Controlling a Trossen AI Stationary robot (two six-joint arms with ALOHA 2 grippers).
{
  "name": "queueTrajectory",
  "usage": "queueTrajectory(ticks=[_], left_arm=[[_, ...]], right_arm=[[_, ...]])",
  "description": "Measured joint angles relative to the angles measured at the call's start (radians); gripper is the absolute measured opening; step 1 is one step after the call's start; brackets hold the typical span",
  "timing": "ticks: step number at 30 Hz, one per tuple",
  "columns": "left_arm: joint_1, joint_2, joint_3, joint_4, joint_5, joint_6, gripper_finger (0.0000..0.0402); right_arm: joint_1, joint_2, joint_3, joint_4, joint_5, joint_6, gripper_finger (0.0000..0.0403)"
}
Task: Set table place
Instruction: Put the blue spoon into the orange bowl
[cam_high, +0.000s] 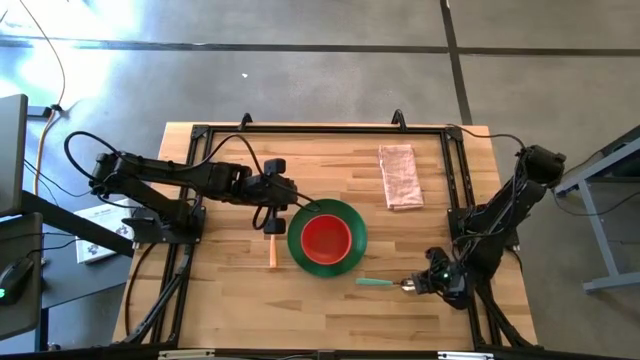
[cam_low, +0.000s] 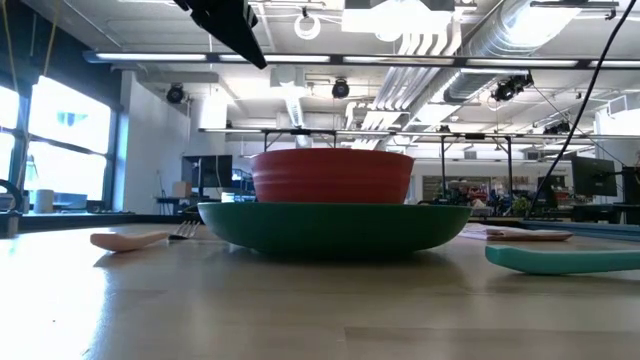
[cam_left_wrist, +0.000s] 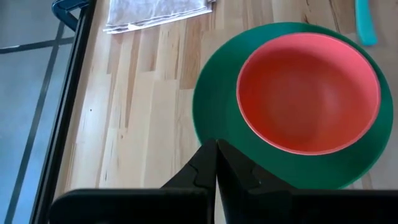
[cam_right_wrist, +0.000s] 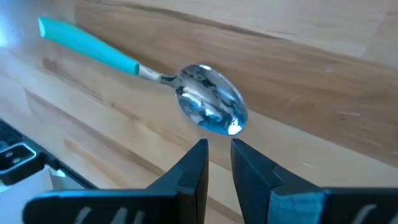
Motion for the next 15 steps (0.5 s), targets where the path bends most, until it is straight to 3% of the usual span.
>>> queueTrajectory(ticks=[6, 15], left_arm=[[0.000, 0.000, 0.000, 0.000, 0.000, 0.000, 0.0000], [0.000, 0.000, 0.000, 0.000, 0.000, -0.010, 0.0000]], right_arm=[[-0.020, 0.000, 0.000, -0.026, -0.066, -0.021, 0.0067], [-0.019, 0.000, 0.000, -0.062, -0.066, -0.013, 0.0129]])
